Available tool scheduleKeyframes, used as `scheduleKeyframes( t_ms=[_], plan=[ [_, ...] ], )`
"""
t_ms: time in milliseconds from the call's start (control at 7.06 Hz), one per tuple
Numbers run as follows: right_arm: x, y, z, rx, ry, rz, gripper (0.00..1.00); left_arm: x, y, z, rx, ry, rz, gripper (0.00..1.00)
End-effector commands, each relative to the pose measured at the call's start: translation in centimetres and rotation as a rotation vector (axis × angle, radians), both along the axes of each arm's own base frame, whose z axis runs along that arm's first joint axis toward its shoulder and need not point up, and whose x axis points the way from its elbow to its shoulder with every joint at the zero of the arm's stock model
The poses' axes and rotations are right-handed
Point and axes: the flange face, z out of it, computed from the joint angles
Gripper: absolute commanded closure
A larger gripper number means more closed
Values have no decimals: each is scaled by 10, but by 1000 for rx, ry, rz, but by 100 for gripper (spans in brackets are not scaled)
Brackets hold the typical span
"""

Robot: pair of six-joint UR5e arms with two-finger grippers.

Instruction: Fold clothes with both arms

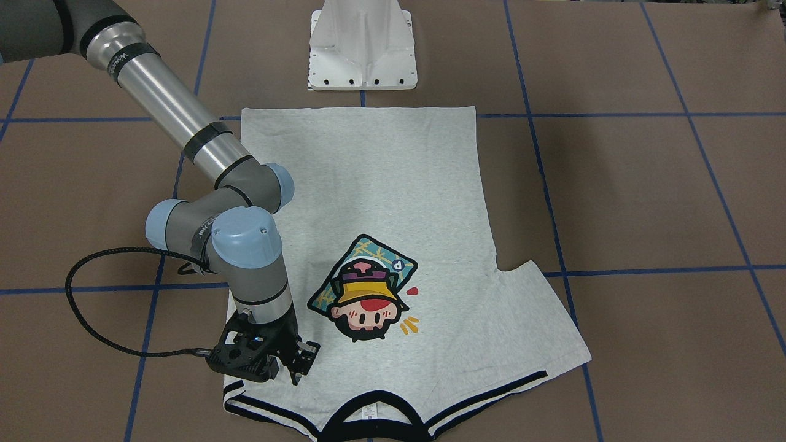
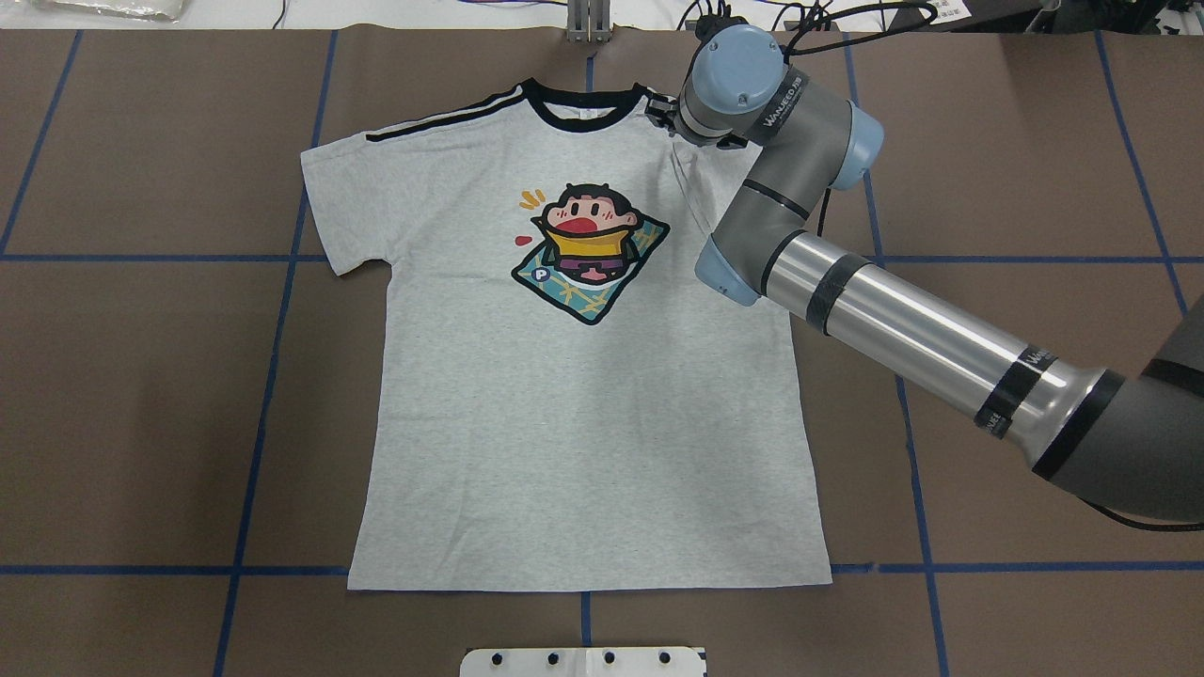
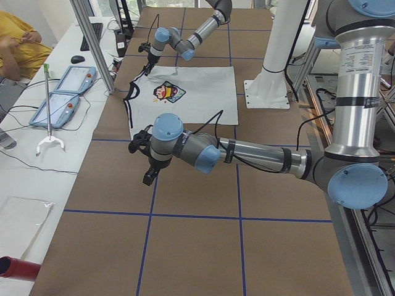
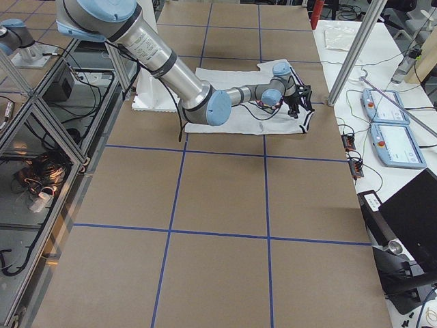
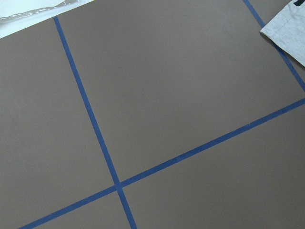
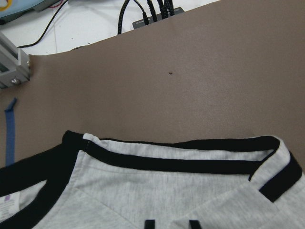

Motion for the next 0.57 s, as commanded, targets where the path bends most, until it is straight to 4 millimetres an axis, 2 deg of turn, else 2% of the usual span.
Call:
scheduleKeyframes(
  t_ms=[0,142,283,425],
  plan=[
    [25,11,-37,-5,-41,-25,0,72,-34,-26,9,24,79,1],
    [53,29,-49,-21,-47,-44,0,88,-70,-36,-52,53,34,1],
    [78,45,-46,-29,-80,-71,0,124,-72,-34,-109,62,47,1],
    [111,61,-30,-43,-123,-108,0,162,-85,-46,-128,68,75,1]
  ],
)
